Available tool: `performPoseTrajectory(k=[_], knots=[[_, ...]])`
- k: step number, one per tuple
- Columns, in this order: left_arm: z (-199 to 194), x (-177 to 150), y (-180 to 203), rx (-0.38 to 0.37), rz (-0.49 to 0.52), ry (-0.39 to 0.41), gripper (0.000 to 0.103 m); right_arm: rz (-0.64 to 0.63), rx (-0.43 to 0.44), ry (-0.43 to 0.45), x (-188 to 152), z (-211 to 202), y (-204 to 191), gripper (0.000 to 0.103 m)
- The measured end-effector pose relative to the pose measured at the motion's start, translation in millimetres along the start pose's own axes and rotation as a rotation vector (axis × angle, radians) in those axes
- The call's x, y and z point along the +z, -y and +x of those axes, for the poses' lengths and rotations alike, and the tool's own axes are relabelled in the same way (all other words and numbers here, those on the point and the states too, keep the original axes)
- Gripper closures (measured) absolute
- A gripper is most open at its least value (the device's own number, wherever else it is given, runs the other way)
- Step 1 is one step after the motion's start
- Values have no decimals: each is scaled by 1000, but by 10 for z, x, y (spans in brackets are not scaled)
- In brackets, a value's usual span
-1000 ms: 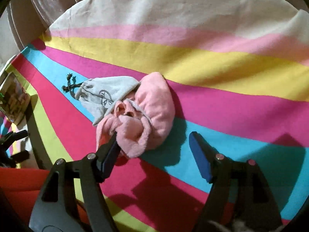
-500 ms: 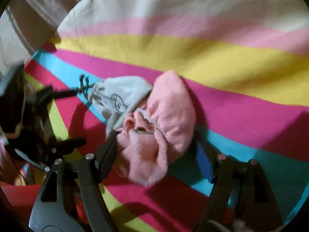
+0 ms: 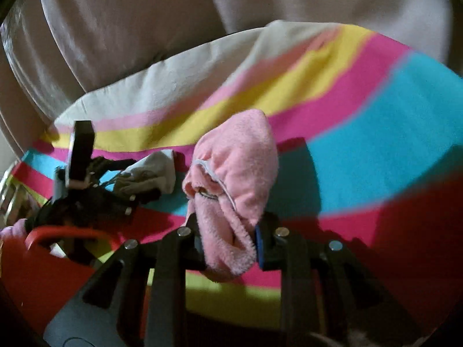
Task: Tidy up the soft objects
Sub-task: 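Grasp the grey drawstring bag with the left gripper while the right gripper lifts the pink cloth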
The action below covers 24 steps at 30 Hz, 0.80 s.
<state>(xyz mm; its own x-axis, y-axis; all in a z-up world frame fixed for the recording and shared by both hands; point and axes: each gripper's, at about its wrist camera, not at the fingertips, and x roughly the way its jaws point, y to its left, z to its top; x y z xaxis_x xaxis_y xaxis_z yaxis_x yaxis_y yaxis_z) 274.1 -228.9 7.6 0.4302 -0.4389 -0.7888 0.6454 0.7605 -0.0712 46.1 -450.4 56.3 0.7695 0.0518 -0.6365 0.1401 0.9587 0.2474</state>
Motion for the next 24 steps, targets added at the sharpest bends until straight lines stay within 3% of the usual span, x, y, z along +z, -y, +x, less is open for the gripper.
performPoseTrajectory(k=[1, 5, 9, 15, 24], knots=[[-65, -31, -25, -24, -39, -12, 94, 12, -8, -2, -73, -61, 7, 76], [-523, -399, -48, 22, -136, 34, 94, 3, -61, -8, -386, -328, -41, 76], [-1044, -927, -26, 95, -201, 33, 94, -12, -75, -51, -677, -573, -58, 75], [-1803, -1763, 77, 124, -347, 50, 93, -24, -88, -90, -1089, -905, -113, 75], [-2271, -2501, 610, 135, -428, 57, 93, -45, -57, -101, -1528, -1280, -436, 75]])
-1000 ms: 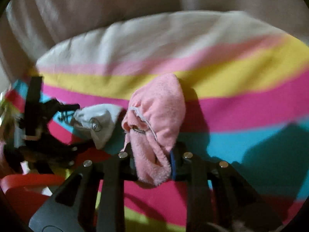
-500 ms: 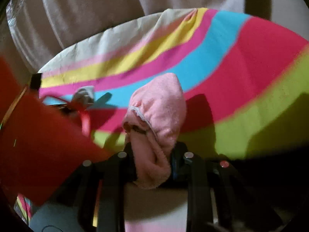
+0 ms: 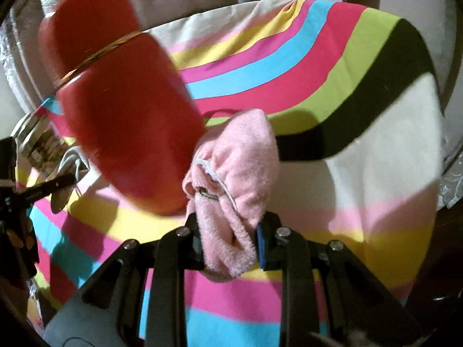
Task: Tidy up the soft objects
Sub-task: 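Grasp the grey drawstring bag with the left gripper while the right gripper lifts the pink cloth, then carry the grey bag and pink cloth over the white box and open both grippers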
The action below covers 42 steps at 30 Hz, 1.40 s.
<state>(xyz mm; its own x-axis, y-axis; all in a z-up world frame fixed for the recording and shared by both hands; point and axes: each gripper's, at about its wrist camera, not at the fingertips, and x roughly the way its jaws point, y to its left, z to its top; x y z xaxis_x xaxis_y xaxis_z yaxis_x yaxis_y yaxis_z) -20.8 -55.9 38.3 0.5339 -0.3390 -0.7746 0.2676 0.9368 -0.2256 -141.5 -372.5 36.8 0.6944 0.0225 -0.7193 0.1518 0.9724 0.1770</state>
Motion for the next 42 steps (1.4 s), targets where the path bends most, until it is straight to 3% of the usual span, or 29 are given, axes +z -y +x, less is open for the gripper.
performPoseTrajectory(k=[8, 19, 32, 42], knots=[[-384, -568, 97, 7, -32, 8, 93, -43, 59, -5, -369, -335, -240, 75], [-819, -1082, 176, 70, -37, 43, 93, -98, 136, 12, -609, -631, -586, 75], [-1416, -1502, -161, 186, -85, 125, 92, -266, 255, 10, -719, -752, -1436, 74], [-1625, -1809, -368, 258, -155, 124, 92, -461, 393, 0, -779, -841, -2251, 74]])
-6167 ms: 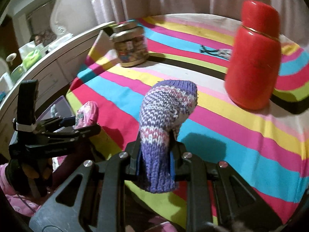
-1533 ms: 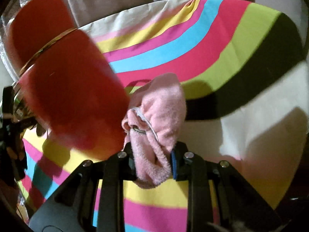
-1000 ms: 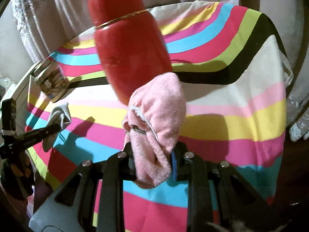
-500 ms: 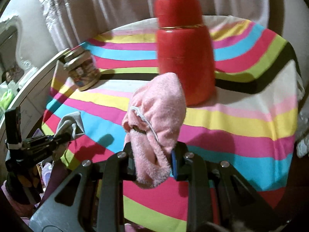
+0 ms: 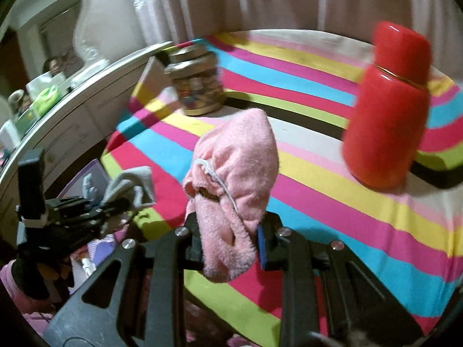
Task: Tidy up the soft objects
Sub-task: 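Carry the grey bag and pink cloth over the white box and open both grippers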
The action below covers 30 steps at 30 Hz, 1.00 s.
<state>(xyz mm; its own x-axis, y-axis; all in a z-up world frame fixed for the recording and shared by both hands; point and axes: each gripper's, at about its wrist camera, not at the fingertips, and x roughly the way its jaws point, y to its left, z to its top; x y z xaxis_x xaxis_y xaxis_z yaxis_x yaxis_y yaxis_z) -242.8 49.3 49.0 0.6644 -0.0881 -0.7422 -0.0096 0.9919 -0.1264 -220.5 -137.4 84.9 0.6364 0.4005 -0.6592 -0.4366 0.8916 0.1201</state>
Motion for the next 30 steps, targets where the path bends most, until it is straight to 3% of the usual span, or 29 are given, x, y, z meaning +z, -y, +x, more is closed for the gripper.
performPoseTrajectory(k=[13, 19, 30], knots=[[-392, -301, -560, 128, -139, 24, 92, -283, 179, -37, 271, 316, -1121, 73], [-540, -446, -837, 176, -214, 34, 92, -405, 231, -46, 272, 443, -1600, 73], [-842, -635, -1173, 239, -323, 77, 92, -545, 278, -35, 376, 486, -2137, 73]])
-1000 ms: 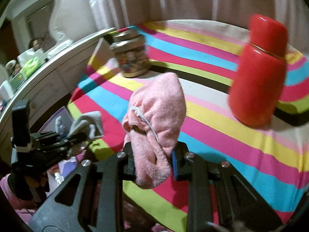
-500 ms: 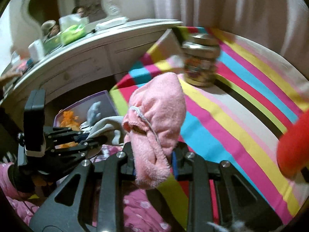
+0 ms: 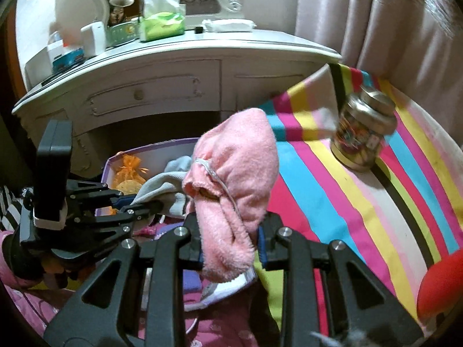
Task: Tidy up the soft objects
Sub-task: 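Carry the grey bag and pink cloth over the white box and open both grippers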
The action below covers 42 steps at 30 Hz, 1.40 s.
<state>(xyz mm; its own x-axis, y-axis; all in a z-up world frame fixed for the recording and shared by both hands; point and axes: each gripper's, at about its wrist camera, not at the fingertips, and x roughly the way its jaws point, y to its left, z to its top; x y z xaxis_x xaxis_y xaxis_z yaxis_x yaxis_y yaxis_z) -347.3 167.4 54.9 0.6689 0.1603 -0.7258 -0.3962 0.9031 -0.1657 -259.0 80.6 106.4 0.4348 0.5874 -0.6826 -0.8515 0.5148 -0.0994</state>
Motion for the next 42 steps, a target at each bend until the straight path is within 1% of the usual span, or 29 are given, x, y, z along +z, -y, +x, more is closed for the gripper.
performPoseTrajectory(k=[4, 7, 10, 13, 17, 24, 31, 37, 40, 41, 42], knots=[[-99, 4, -140, 21, -47, 22, 92, -31, 18, 10, 169, 59, -113, 73], [-144, 1, -251, 38, -93, 35, 92, -22, 54, 18, 279, 111, -163, 73], [-159, -43, -326, 55, -132, 32, 92, -20, 76, 23, 313, 187, -239, 73], [-146, -121, -401, 65, -188, 19, 92, 16, 112, 7, 236, 281, -283, 73], [-86, -188, -438, 82, -229, 6, 92, 39, 122, -45, 18, 428, -321, 73], [-20, -232, -437, 101, -246, -9, 92, 42, 111, -99, -228, 555, -309, 73], [-46, -211, -400, 118, -231, 13, 91, 14, 100, -106, -269, 576, -349, 72], [-44, -227, -429, 104, -254, 8, 90, 16, 101, -108, -283, 592, -355, 71], [-51, -222, -434, 107, -257, 12, 84, 18, 103, -108, -280, 601, -353, 71], [-51, -219, -447, 104, -265, 14, 74, 19, 107, -109, -281, 602, -353, 68], [-47, -215, -460, 112, -270, 14, 55, 22, 111, -114, -277, 612, -355, 60]])
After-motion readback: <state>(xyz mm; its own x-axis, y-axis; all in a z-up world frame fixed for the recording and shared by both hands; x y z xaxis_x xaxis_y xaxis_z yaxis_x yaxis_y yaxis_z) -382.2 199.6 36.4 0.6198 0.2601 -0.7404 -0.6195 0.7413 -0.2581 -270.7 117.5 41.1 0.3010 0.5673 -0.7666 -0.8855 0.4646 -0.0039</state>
